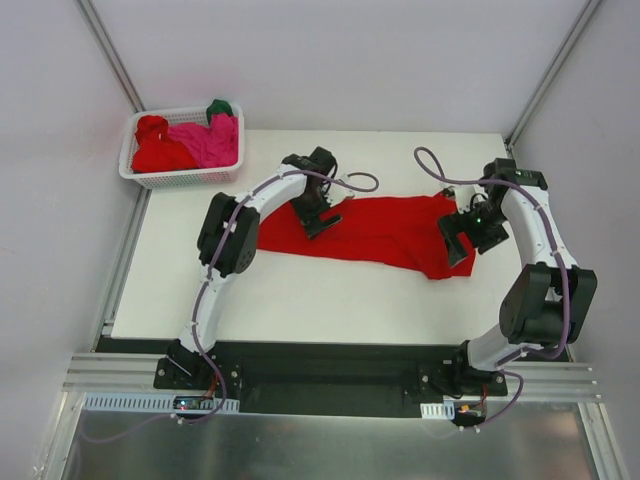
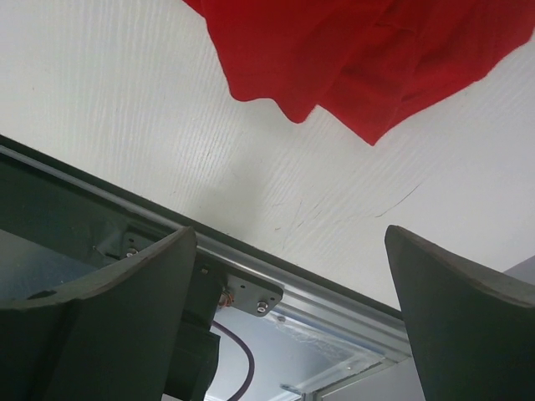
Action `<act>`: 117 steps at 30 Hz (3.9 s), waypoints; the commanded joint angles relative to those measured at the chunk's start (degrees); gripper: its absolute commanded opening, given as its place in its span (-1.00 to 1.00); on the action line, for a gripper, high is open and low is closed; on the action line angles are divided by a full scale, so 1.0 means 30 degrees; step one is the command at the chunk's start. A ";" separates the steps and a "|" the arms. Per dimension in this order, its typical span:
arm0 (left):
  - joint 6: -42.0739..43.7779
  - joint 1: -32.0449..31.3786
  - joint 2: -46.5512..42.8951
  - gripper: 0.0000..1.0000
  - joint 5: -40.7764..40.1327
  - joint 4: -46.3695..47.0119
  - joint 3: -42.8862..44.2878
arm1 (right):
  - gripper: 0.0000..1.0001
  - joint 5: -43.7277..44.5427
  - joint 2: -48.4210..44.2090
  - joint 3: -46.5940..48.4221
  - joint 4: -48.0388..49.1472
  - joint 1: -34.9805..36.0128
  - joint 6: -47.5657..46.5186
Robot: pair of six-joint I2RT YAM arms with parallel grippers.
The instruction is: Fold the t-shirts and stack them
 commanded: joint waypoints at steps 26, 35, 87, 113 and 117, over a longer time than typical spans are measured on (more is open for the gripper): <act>0.0004 0.2006 -0.5359 0.99 -0.1735 -0.3863 -0.1251 | 0.93 -0.3934 0.6989 0.4212 -0.0871 0.2948 -0.0887; 0.0299 0.2035 -0.6651 0.99 -0.3028 -0.4039 -0.3272 | 0.97 -0.5750 0.8575 0.4741 -0.0256 0.3445 -0.0830; 0.0444 0.1859 -0.6183 0.99 -0.4259 -0.4303 -0.2600 | -0.98 -0.1738 0.8607 0.7435 0.0449 0.3914 -0.0037; 0.0590 0.1742 -0.6446 0.99 -0.4464 -0.4273 -0.2628 | -0.98 0.1602 0.8869 0.7878 0.1299 0.3915 -0.1122; 0.0590 0.1771 -0.6475 0.99 -0.4493 -0.4274 -0.2657 | -0.98 0.1807 0.8870 0.6677 0.1444 0.3914 -0.1269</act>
